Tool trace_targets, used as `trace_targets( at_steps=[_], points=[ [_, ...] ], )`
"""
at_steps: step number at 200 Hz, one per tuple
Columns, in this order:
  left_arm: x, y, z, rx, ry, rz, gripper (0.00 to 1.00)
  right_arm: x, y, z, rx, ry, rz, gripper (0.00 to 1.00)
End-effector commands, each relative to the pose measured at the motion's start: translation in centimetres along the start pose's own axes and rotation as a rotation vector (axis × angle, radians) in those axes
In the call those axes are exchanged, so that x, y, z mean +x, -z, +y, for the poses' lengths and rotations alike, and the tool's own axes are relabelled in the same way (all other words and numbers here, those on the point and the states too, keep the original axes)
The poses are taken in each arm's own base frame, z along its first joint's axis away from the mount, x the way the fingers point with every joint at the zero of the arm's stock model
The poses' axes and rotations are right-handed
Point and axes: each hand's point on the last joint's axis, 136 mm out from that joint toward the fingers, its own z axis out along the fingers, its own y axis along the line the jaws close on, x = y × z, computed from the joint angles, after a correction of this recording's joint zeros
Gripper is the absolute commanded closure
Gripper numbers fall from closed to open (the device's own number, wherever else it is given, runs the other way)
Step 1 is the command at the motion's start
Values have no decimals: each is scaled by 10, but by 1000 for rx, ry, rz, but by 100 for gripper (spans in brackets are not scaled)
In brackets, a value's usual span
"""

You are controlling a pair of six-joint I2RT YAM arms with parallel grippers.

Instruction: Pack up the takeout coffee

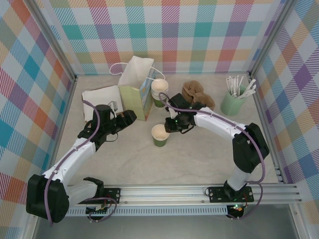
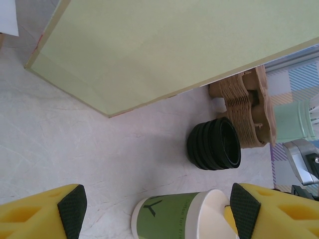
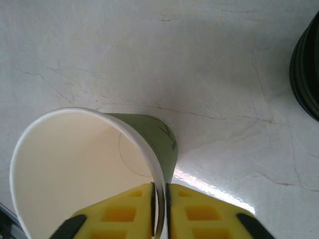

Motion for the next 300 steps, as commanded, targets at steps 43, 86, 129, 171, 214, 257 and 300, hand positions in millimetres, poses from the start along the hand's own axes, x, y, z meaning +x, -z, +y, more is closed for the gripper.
trace_targets(
  at_steps=[43,86,129,171,214,257,300],
  points=[
    [-4,4,-19,53,-25,-12,21,-15,41,8,38,70,-61,62],
    [-11,10,-33,108,-34,-37,19,-27,62,-9,89,92,-88,49],
    [-16,12,-41,138,-16,-56,13,-40,58,-36,95,69,-52,35],
    [-17,10,-40,139,-7,-57,11,-57,40,-60,68,4,22,32],
    [-13,7,-35,124,-7,-47,11,-71,18,-63,57,7,65,30],
    [-11,6,-32,115,-5,-42,11,-77,1,-64,48,-12,105,33],
    [-11,5,-31,112,-9,-42,11,-80,-10,-65,40,-31,133,43]
  ],
)
